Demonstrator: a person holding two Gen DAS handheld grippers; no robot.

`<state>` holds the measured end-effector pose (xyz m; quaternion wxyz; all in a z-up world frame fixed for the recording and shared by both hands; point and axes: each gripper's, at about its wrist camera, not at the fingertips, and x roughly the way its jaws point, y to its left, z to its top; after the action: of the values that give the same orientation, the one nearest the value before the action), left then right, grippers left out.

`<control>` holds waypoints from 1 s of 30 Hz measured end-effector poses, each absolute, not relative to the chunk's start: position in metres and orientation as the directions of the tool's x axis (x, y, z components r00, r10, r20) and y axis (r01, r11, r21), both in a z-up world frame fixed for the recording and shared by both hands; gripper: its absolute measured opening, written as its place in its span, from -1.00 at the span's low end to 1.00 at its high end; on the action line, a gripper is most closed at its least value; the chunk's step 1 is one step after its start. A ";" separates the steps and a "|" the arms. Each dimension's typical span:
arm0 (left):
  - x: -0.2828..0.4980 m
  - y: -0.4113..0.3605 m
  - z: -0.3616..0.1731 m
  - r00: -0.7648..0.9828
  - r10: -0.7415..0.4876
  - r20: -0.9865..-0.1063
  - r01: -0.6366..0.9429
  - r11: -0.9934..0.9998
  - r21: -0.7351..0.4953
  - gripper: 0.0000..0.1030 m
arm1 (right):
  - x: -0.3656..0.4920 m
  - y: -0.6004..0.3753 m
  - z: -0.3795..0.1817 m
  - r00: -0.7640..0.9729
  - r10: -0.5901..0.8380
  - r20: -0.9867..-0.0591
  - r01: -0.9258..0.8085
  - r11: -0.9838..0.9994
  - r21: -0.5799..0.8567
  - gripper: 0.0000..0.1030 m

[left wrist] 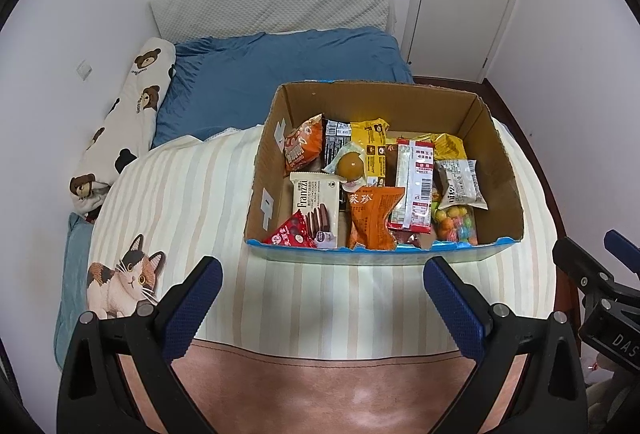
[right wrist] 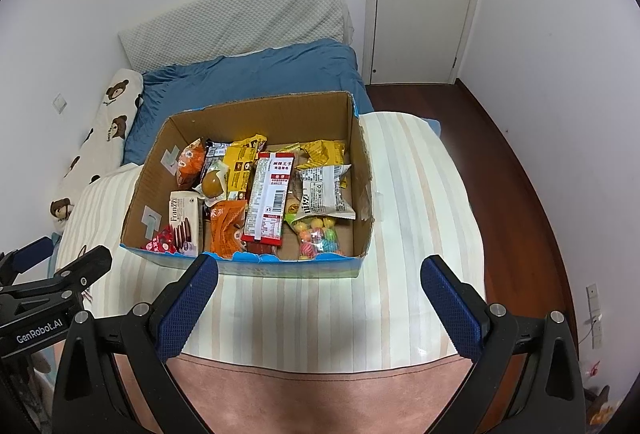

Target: Organize snacks

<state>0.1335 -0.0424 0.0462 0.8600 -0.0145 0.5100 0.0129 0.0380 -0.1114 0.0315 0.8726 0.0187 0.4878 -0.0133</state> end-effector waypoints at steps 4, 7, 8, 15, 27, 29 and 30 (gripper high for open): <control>0.132 -0.044 0.047 0.482 0.012 -0.876 -0.037 0.999 -0.007 1.00 | 0.038 -0.111 0.033 0.522 0.007 -0.853 0.037 0.999 0.031 1.00; 0.131 -0.044 0.048 0.484 0.011 -0.875 -0.039 0.999 -0.010 1.00 | 0.036 -0.110 0.037 0.527 0.012 -0.850 0.034 0.999 0.035 1.00; 0.130 -0.044 0.049 0.485 0.010 -0.874 -0.040 0.999 -0.010 1.00 | 0.036 -0.110 0.038 0.528 0.013 -0.849 0.031 0.999 0.035 1.00; 0.126 -0.046 0.056 0.504 0.014 -0.864 -0.042 0.999 -0.008 1.00 | 0.034 -0.107 0.047 0.537 0.021 -0.843 0.024 0.999 0.041 1.00; 0.123 -0.046 0.061 0.509 0.011 -0.861 -0.041 0.999 -0.011 1.00 | 0.028 -0.108 0.053 0.545 0.032 -0.838 0.029 0.998 0.056 1.00; 0.123 -0.046 0.061 0.511 0.013 -0.860 -0.041 0.999 -0.010 1.00 | 0.028 -0.108 0.053 0.546 0.032 -0.837 0.030 0.998 0.058 1.00; 0.123 -0.046 0.062 0.512 0.013 -0.859 -0.041 0.999 -0.009 1.00 | 0.028 -0.109 0.053 0.547 0.033 -0.837 0.031 0.998 0.060 1.00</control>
<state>0.1232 -0.0464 0.0616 0.8692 -0.0141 0.4939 0.0155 0.0279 -0.1089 0.0533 0.8788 0.0336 0.4761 0.0006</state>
